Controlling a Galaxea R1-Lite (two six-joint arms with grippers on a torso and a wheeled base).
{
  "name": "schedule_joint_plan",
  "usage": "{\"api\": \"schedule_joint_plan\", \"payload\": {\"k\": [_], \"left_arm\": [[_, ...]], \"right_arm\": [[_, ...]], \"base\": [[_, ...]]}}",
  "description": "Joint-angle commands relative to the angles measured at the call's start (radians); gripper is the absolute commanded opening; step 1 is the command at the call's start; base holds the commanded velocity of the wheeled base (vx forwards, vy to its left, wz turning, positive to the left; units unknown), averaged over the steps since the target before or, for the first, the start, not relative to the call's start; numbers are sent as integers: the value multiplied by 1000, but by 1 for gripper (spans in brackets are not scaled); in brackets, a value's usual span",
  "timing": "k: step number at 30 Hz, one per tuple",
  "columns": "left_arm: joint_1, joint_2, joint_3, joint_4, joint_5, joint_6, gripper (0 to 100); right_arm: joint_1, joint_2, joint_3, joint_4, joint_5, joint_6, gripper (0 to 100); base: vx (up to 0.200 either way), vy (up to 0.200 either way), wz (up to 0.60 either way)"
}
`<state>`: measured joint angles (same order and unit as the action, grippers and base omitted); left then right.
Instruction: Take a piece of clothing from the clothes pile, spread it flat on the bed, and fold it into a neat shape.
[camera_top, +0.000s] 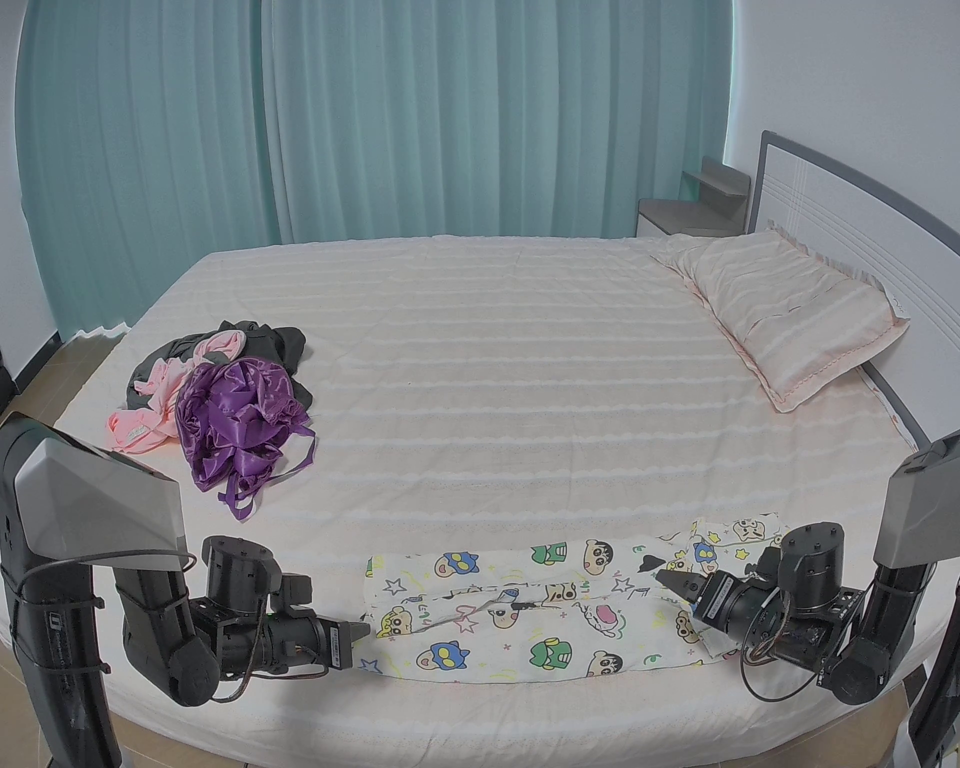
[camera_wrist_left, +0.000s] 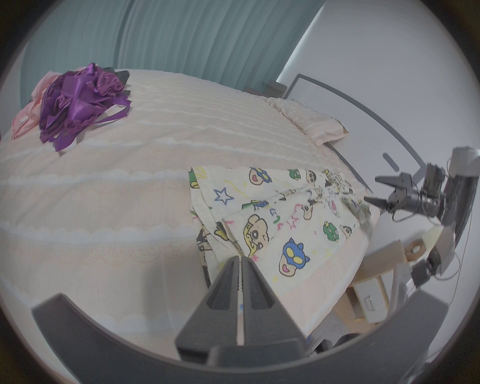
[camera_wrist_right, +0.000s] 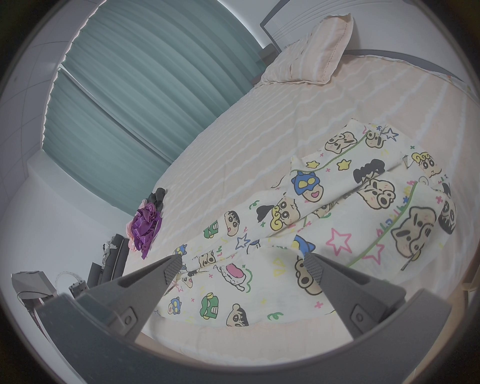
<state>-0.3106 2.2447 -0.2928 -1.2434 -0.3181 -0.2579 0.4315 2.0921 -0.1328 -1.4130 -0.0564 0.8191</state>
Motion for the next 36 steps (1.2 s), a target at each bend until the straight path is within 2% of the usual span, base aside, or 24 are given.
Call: {"api": "schedule_joint_plan", "payload": {"k": [1,6,7,9,10,13,14,16,20,24,27,30,35,36], "left_arm": [[2,-2,-25,-1,-1,-38,0],[1,-2,-74,1,2,-159,0],[1,-2,-98,1,2,-221,0],[-4,-2,-112,1,2,-264,0],[-10,-2,-134,1,4,-325,0],[-27,-2,-167,2,16,-429,0],[-27,-2,-167,2,16,-429,0],[-27,-2,-177,2,16,-492,0],[-27,-2,-180,2,14,-505,0],[-35,4,-184,2,17,-506,0],[-33,6,-200,9,24,-506,0],[-30,41,-249,12,71,-505,0],[-30,46,-258,21,74,-503,0],[-30,46,-258,25,74,-503,100]], "right_arm": [[24,19,-5,-1,-7,-2,100],[24,19,-4,-1,-7,-2,100],[26,20,-2,-1,-7,0,100],[30,20,-1,-1,-7,0,100],[39,23,1,-1,-7,2,100],[55,34,-2,-1,-8,2,100],[55,34,-2,-1,-8,2,100],[78,39,-8,-1,-16,2,100],[108,49,-11,-1,-65,9,100],[110,92,-5,-14,-74,49,100],[108,103,4,-58,-72,51,100],[108,117,30,-119,-72,46,100],[108,129,33,-138,-74,46,100],[108,132,33,-139,-74,46,100]], "base": [[0,0,0],[0,0,0],[0,0,0],[0,0,0],[0,0,0],[0,0,0],[0,0,0],[0,0,0],[0,0,0],[0,0,0],[0,0,0],[0,0,0],[0,0,0],[0,0,0]]}}
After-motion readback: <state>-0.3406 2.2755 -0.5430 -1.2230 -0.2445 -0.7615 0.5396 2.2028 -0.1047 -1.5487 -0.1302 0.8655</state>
